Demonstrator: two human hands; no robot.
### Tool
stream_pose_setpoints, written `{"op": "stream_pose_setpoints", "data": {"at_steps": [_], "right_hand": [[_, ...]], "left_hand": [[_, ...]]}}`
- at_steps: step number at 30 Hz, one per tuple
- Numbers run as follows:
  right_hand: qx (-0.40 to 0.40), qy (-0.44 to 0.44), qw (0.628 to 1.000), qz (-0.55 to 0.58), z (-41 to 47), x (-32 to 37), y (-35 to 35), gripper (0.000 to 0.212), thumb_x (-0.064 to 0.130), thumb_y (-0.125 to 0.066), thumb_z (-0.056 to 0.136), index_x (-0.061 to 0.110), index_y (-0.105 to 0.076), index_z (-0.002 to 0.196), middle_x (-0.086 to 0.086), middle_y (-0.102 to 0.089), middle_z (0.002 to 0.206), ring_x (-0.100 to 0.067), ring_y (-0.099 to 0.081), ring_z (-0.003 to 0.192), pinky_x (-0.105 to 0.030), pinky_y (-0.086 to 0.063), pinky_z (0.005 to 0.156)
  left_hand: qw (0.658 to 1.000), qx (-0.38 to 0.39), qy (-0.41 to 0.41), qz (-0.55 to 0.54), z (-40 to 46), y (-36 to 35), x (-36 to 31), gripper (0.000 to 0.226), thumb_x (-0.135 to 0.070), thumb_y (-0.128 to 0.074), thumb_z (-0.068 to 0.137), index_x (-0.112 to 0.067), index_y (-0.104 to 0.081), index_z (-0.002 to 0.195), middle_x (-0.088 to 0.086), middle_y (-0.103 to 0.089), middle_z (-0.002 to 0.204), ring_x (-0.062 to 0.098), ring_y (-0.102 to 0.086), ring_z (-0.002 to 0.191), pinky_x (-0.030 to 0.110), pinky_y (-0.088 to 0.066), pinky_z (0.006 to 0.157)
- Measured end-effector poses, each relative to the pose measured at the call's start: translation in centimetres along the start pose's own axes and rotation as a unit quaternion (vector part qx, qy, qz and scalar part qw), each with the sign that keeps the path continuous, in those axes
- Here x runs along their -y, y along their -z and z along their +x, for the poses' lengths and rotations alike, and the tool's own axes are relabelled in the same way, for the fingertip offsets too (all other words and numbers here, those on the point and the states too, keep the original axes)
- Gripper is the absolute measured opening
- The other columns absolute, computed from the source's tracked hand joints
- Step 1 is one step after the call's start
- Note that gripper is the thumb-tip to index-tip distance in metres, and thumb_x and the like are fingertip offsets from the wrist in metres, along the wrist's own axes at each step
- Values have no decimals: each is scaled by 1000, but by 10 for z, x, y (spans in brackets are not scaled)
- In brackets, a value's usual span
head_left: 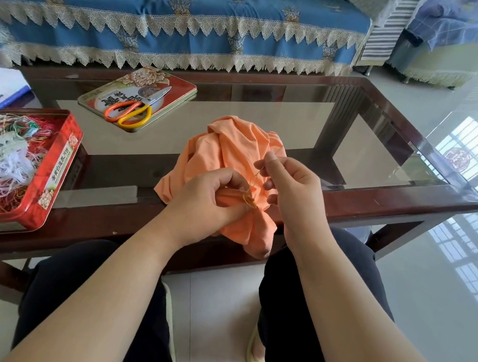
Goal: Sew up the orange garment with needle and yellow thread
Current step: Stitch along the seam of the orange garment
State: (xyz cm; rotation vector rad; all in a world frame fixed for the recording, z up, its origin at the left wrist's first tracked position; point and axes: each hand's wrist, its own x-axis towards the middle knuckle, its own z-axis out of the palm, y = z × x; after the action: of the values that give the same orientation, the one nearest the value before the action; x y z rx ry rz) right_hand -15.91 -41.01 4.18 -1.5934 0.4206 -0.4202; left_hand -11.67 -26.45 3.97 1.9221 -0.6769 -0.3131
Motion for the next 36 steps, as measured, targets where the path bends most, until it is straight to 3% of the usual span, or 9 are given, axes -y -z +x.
{"op": "stream_pose_setpoints", "data": {"at_steps": [4,8,11,15,22,27,32,36], "right_hand": [[1,26,1000,16,-5,0,0,28,31,-55,97,15,-72,82,11,-61,65,-7,-54,64,-23,-45,57],[-5,57,998,12,-10,0,-1,24,31,-55,96,22,-71,81,9,-62,67,-6,-54,62,-20,-45,54],[-5,76,997,6,-11,-1,-2,22,31,-55,96,24,-70,82,11,-63,68,-2,-55,62,-18,-45,56],[0,89,996,-5,-9,0,-3,22,30,-55,97,20,-71,85,12,-62,67,-2,-55,63,-20,-45,59],[22,113,993,-14,-11,6,-2,23,25,-54,98,14,-68,83,5,-59,61,-9,-54,53,-24,-45,53],[56,120,991,3,-17,11,-5,22,17,-50,100,9,-61,82,-3,-56,54,-13,-52,45,-19,-45,48],[68,133,989,-1,-20,10,-9,21,18,-48,100,11,-58,83,0,-57,51,-12,-52,44,-19,-44,47],[61,143,988,-10,-22,7,-10,22,21,-48,99,5,-58,88,2,-58,54,-12,-54,45,-20,-45,48]], "left_hand": [[1000,-19,-10,12,-2,1,1,14,-23,-72,86,-25,-66,98,-19,-65,91,-12,-58,88,13,-55,70],[999,-29,-14,9,-2,0,0,6,-23,-68,89,-24,-67,95,-22,-65,90,-7,-60,88,23,-58,73],[999,-42,-21,15,-2,-2,-1,10,-30,-66,89,-21,-68,93,-17,-64,90,1,-61,85,32,-59,67],[998,-52,-40,9,-2,-3,0,16,-27,-60,94,-15,-69,89,-5,-68,83,8,-61,82,31,-53,71],[999,-6,39,-30,-2,2,-6,31,-12,-44,100,-10,-71,85,-4,-67,82,12,-63,85,51,-57,78],[996,38,72,-47,-6,6,-14,41,-10,-32,103,-14,-69,88,-18,-68,79,0,-64,84,43,-56,86],[997,40,37,-51,-9,10,-13,32,-8,-39,101,-10,-68,89,4,-66,84,23,-63,91,51,-54,81],[998,30,13,-47,-8,10,-8,22,-20,-50,99,-13,-68,88,3,-67,84,22,-65,88,50,-57,77]]}}
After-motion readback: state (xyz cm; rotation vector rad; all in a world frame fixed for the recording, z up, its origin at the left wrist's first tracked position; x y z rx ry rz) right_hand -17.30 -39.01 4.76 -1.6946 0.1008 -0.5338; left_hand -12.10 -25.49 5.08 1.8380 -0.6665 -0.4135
